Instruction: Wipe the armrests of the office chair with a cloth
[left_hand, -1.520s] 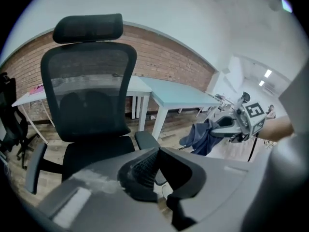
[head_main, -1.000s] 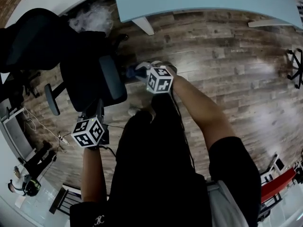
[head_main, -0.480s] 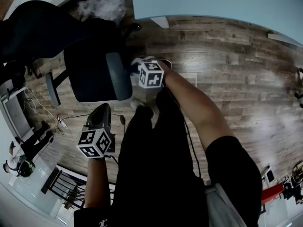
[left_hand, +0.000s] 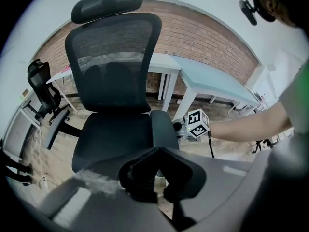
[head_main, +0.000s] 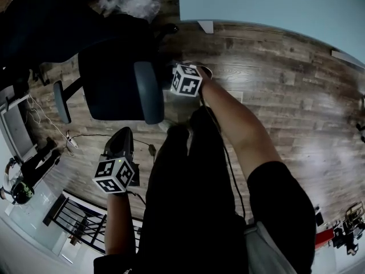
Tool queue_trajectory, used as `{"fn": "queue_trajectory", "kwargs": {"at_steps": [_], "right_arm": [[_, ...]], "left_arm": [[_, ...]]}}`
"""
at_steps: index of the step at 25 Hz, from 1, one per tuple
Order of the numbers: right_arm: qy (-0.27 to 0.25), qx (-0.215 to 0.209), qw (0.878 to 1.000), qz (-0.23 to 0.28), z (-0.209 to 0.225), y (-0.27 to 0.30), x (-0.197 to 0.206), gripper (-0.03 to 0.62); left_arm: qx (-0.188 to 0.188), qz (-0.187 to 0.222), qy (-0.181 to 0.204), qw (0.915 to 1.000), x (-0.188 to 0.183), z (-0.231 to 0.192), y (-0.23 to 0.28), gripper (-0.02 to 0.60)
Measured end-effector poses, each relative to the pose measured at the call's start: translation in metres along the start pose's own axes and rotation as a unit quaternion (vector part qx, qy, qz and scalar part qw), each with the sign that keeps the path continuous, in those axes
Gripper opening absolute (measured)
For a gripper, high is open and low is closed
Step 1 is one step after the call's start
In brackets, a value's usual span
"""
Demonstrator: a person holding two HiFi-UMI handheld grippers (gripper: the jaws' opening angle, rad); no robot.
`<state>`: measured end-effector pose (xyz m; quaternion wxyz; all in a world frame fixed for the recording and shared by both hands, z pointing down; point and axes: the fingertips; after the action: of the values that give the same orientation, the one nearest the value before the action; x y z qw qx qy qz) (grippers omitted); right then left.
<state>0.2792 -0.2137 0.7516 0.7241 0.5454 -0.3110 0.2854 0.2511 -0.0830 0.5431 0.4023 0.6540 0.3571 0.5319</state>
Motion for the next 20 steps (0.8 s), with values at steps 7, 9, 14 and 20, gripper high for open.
{"fn": "queue_trajectory", "kwargs": {"at_steps": [7,9,14,20], "right_arm": [[0.045,0.039,0.998,-0.018,0.04,0.029,0.015,0.046],[0.063,0.049,0.996,-0.026,0.05,0.041,0.026,0.046],[0.121,0.061,0.99,-0.035,0.07,0.068,0.068,0.044],[0.204,0.036,0.978,-0.023,0.046,0.084,0.109,0.046]], "left_arm": [[-0.018,-0.018,-0.024,0.9994,0.023,-0.017,0.005,0.005],[-0.019,-0.019,-0.025,0.9993,0.025,-0.02,0.005,0.006],[-0.015,-0.034,-0.032,0.9988,0.041,-0.023,0.013,0.005],[-0.008,-0.055,-0.018,0.9983,0.051,-0.022,0.026,0.006]]}}
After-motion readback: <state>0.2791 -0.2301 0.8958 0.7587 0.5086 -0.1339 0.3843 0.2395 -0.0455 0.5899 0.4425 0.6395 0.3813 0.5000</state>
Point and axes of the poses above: the fingertips, and each gripper's own axes: y forward along the fingers, z to its right, x out of its underside, and after that the axes turned 1 degree about -z, right-handed
